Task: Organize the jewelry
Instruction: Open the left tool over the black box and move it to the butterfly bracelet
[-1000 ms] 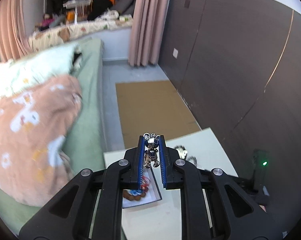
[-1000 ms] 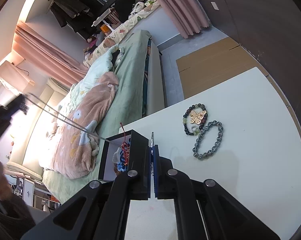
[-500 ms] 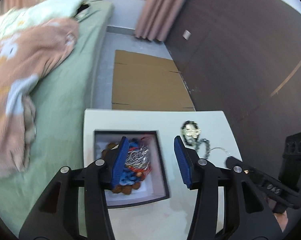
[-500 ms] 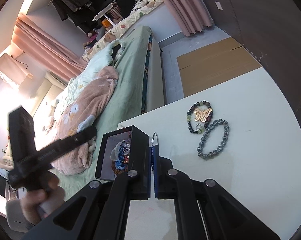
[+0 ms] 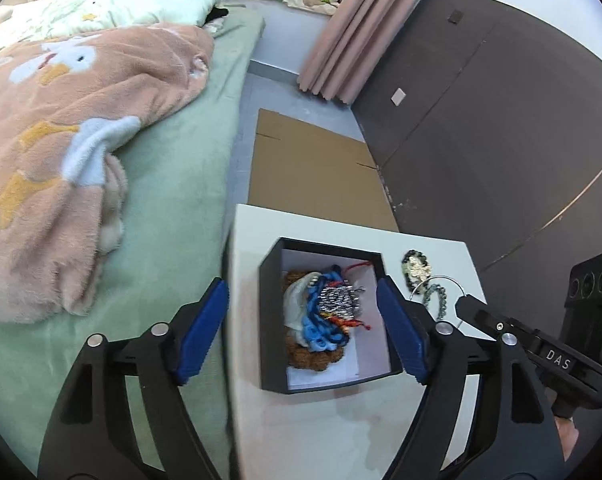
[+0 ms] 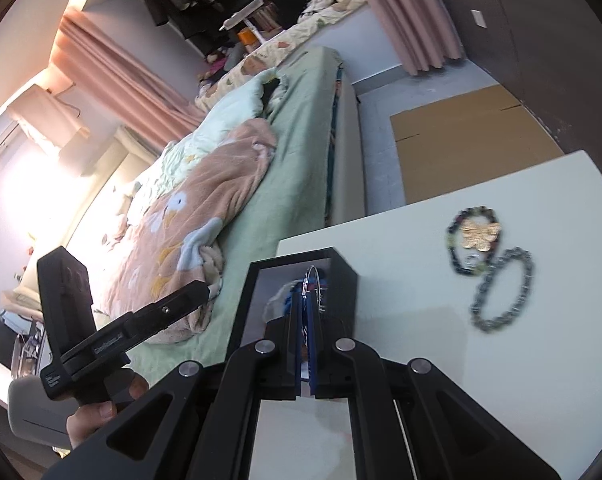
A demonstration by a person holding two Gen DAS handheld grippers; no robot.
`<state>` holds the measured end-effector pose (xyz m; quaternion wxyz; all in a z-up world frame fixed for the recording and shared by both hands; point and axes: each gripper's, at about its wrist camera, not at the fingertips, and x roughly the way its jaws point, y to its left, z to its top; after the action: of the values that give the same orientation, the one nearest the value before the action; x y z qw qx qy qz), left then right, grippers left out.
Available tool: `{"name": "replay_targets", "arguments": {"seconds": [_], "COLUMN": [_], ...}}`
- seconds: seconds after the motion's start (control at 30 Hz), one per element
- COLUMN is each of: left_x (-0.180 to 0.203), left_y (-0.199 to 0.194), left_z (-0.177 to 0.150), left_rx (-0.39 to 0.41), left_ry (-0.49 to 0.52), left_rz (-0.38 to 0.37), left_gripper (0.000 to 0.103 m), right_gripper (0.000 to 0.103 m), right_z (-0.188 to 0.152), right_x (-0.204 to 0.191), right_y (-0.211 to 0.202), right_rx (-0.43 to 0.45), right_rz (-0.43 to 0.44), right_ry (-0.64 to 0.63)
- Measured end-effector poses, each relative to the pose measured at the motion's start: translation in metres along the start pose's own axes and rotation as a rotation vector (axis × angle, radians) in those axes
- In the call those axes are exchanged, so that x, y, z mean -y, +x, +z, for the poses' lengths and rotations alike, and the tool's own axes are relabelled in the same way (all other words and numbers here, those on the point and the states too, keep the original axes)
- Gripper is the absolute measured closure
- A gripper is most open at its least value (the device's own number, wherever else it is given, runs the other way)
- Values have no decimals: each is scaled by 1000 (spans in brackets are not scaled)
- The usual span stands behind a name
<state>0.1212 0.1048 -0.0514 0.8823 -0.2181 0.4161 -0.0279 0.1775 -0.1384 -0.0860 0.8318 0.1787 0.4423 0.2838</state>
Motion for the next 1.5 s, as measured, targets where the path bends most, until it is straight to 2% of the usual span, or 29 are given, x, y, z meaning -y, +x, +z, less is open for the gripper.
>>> {"name": "replay_targets", "arguments": {"seconds": [0.03,0.1,0.17,0.2,0.23,0.33,0.4,0.43,0.5,0.63,1.13,1.37,1.4,1.5], "left_x": [-4,-8,-10,-11,-11,-13,-11,-10,-5,9,93,130,135,145], "left_y": [0,-3,-7,-8,-10,-12,-12,-12,-11,-7,20,44,48,59], "left_z": [1,1,1,2,2,1,0,0,-1,-4,-3,5,7,13], "left_rx": [-4,-2,11,16,22,25,25,26,25,18,-30,-85,-91,-108], "left_ry": [-13,-23,-18,-17,-19,-26,-19,-16,-5,20,171,219,225,228], "left_rz": [-6,-14,-1,1,-1,1,2,3,3,0,-2,-5,-5,-3], "left_gripper": [24,15,10,9,8,8,8,8,8,8,8,8,8,8], "right_gripper": [100,96,94,86,73,46,40,31,20,8,7,8,9,22], "right_z": [-1,-3,-3,-4,-4,-6,-4,-4,-2,4,15,19,20,22], "right_x": [-4,-9,-10,-10,-9,-5,-2,0,6,25,108,128,130,135], "right_y": [4,10,21,24,24,14,5,0,-8,-25,-54,-62,-63,-63], "right_rx": [0,0,-37,-51,-51,-10,11,19,33,51,21,26,30,23], "right_rz": [3,1,17,28,26,2,-9,-16,-37,-80,-222,-227,-227,-226], "right_ry": [-7,-17,-14,-7,0,6,2,0,2,35,256,308,314,324]}}
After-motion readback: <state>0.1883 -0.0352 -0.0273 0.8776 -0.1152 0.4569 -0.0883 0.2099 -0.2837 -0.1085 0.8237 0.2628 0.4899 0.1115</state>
